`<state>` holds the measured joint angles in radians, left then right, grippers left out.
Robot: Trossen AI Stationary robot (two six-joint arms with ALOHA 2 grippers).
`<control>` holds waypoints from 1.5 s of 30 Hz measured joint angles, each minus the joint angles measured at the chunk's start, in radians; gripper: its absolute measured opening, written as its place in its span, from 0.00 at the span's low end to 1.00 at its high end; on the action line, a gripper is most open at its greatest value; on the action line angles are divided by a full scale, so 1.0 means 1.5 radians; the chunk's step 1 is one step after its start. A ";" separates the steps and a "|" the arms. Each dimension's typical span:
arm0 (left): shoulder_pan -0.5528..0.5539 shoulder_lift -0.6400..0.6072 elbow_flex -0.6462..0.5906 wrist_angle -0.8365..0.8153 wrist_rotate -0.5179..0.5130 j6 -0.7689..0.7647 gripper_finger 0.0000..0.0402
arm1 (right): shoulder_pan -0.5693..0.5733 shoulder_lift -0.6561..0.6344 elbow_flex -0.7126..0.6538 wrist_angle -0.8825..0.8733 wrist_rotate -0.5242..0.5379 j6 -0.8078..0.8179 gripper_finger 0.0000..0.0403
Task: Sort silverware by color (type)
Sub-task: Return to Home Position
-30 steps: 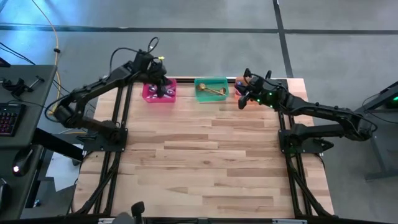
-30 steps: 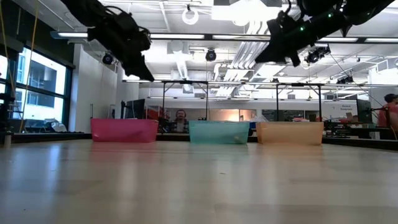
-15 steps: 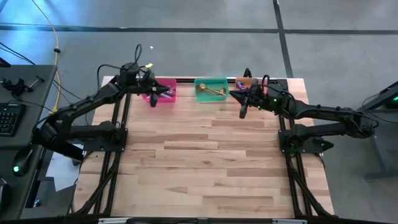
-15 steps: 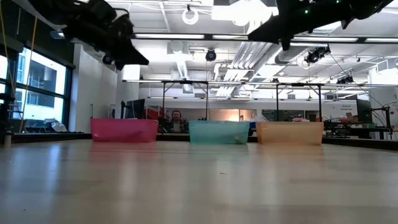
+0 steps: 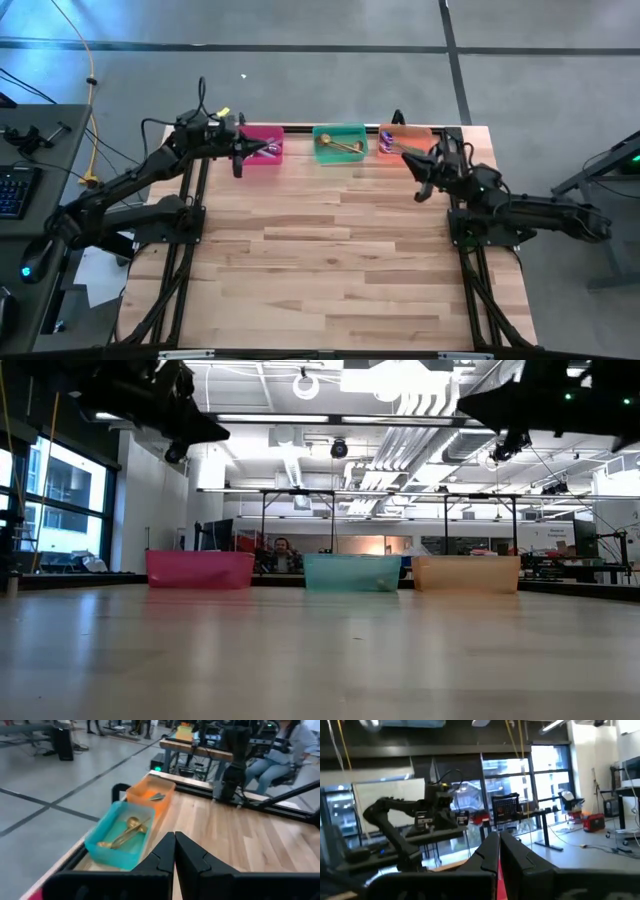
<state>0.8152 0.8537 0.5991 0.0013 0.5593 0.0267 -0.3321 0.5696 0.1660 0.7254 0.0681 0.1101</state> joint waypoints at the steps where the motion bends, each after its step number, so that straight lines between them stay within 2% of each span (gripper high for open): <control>1: -0.004 -0.003 0.000 0.000 -0.013 0.000 0.00 | -0.001 -0.016 -0.012 0.000 0.004 0.008 0.00; 4: -0.014 -0.002 0.000 -0.005 -0.047 -0.004 0.00 | -0.002 -0.056 -0.043 -0.003 0.023 0.035 0.00; 7: -0.012 -0.001 0.000 -0.030 -0.054 -0.007 0.00 | -0.002 -0.082 -0.064 -0.005 0.035 0.062 0.00; 11: -0.013 -0.001 0.000 -0.081 -0.053 -0.045 0.00 | -0.002 -0.094 -0.068 -0.051 0.035 0.106 0.00; 16: -0.035 -0.005 0.000 -0.064 -0.047 -0.071 0.00 | -0.002 -0.092 -0.068 -0.121 0.035 0.106 0.00; 23: -0.092 -0.007 0.000 0.055 -0.048 -0.047 0.00 | -0.002 -0.093 -0.068 -0.176 0.034 0.166 0.00; 29: -0.133 -0.006 0.000 0.171 -0.048 -0.118 0.00 | -0.002 -0.093 -0.068 -0.157 0.020 0.135 0.00; 37: -0.178 0.019 -0.004 0.148 -0.049 -0.134 0.00 | -0.002 -0.093 -0.068 -0.157 0.015 0.074 0.00; 41: -0.210 0.034 -0.054 0.240 -0.048 -0.144 0.00 | -0.002 -0.093 -0.068 -0.156 0.012 0.043 0.00; 45: -0.243 0.036 -0.128 0.366 -0.060 -0.160 0.00 | -0.002 -0.094 -0.068 -0.156 -0.027 0.030 0.00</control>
<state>0.4514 0.9073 0.4074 0.5508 0.4688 -0.2133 -0.3355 0.4291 0.0639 0.4910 0.0283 0.1547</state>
